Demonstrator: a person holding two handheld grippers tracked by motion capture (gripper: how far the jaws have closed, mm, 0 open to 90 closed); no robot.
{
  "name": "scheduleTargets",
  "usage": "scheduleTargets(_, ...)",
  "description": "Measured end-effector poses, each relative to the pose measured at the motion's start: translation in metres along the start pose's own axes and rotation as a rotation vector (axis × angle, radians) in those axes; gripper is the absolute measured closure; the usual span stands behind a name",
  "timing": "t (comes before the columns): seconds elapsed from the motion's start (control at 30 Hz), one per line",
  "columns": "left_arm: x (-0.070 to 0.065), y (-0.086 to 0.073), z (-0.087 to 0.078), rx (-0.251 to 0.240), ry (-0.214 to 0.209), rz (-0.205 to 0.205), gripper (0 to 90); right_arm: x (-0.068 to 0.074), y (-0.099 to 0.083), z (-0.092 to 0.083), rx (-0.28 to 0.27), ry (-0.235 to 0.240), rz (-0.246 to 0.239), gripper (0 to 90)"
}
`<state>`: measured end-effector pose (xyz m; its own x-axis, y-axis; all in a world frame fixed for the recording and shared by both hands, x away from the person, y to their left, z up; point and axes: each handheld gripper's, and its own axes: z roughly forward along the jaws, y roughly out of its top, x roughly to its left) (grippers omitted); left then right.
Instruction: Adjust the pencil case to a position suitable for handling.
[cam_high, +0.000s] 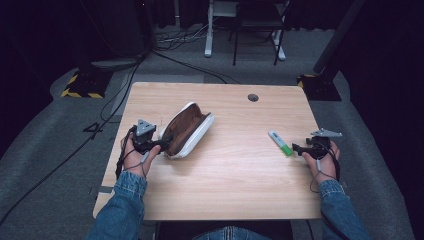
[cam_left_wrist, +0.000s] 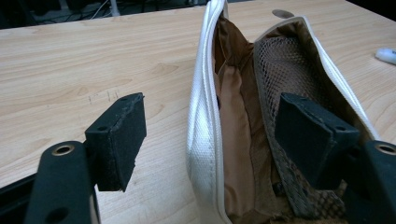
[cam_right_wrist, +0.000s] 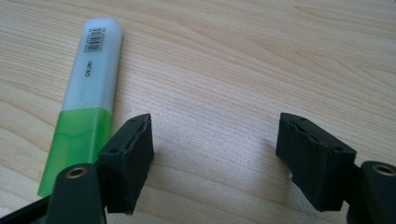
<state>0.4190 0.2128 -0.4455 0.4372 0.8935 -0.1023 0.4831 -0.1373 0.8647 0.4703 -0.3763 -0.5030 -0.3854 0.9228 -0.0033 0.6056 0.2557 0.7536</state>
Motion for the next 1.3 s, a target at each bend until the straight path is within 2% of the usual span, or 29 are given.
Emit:
scheduleTargets(0.1,0.002,-0.001,0.006,0.006,-0.015,0.009,28.1,0.0,0.0,0.0,0.0,-0.001,0.0,27.5)
scheduleTargets(0.3,0.004,-0.004,0.017,0.025,-0.01,0.01,31.4,0.0,0.0,0.0,0.0,-0.002,0.001,27.5)
scheduleTargets(0.57,0.008,-0.009,0.032,0.08,-0.02,-0.017,39.7,0.0,0.0,0.0,-0.001,-0.002,0.001,27.5)
scheduleTargets(0.7,0.008,-0.011,0.04,0.088,-0.029,-0.048,46.6,0.0,0.0,0.0,0.0,-0.002,0.002,27.5)
scheduleTargets(0.8,0.008,-0.012,0.042,0.096,-0.024,-0.054,51.7,0.001,0.0,0.0,-0.001,-0.001,0.001,27.5)
scheduleTargets(0.9,0.01,-0.013,0.043,0.115,-0.024,-0.041,65.8,0.001,-0.001,-0.001,-0.001,0.001,0.0,27.6)
scheduleTargets(1.0,0.01,-0.012,0.042,0.115,-0.043,-0.06,76.6,0.001,-0.001,-0.001,-0.001,0.001,0.0,27.6)
scheduleTargets(1.13,0.011,-0.012,0.041,0.12,-0.052,-0.072,81.5,0.001,-0.001,-0.001,-0.001,0.001,0.0,27.5)
scheduleTargets(1.3,0.014,-0.012,0.041,0.123,-0.069,-0.08,83.5,0.001,-0.001,-0.001,-0.001,0.001,0.0,27.6)
